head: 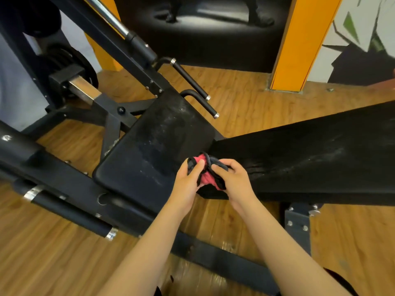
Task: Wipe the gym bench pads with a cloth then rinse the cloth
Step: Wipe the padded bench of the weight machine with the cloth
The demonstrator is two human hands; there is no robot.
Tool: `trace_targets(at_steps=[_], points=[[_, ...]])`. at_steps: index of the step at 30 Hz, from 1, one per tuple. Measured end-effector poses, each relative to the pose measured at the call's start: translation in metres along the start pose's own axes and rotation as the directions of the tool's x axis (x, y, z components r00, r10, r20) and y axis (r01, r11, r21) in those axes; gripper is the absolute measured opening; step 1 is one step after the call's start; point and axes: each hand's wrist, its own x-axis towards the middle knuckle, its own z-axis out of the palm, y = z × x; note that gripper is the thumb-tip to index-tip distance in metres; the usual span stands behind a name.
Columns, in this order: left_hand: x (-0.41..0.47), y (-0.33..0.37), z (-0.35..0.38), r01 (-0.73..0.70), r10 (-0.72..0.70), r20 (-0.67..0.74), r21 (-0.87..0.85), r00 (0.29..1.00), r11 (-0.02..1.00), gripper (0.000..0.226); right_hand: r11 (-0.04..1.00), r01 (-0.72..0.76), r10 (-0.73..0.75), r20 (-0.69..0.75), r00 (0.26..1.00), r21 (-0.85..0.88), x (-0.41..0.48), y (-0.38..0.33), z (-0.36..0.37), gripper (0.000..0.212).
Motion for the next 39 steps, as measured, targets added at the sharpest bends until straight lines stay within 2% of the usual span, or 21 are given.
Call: trace_targets(at_steps=[5,10,16,23,28,32,39], points=[[0.012,-0.063,-0.026,0.062,-0.063,-0.049,-0.018,0.997,0.998,0.028,0.998,-0.067,0.067,0.019,0.998,0.010,0.021,0.071,0.000,0.012],[0.023,-0.116,-0.041,0.160,-0.160,-0.102,-0.013,0.982,0.987,0.027,0.973,-0.218,0.214,0.056,0.975,0.073,0.035,0.134,-0.010,0.020],[0.051,-0.157,-0.049,0.220,-0.218,-0.131,0.000,0.967,0.976,0.029,0.865,-0.404,0.352,0.214,0.911,0.297,0.057,0.165,-0.026,0.031],[0.076,-0.185,-0.055,0.316,-0.316,-0.111,-0.024,0.942,0.949,0.030,0.784,-0.465,0.385,0.266,0.884,0.411,0.076,0.193,-0.035,0.035],[0.089,-0.207,-0.064,0.381,-0.401,-0.242,-0.126,0.884,0.916,0.034,0.746,-0.496,0.455,0.204,0.867,0.444,0.083,0.206,-0.024,0.022],[0.100,-0.215,-0.059,0.387,-0.444,-0.286,-0.233,0.849,0.892,0.027,0.761,-0.470,0.493,0.072,0.867,0.448,0.093,0.217,-0.018,0.027],[0.125,-0.235,-0.048,0.342,-0.328,-0.386,-0.034,0.862,0.939,0.037,0.759,-0.449,0.529,-0.045,0.847,0.472,0.118,0.224,-0.008,0.015]])
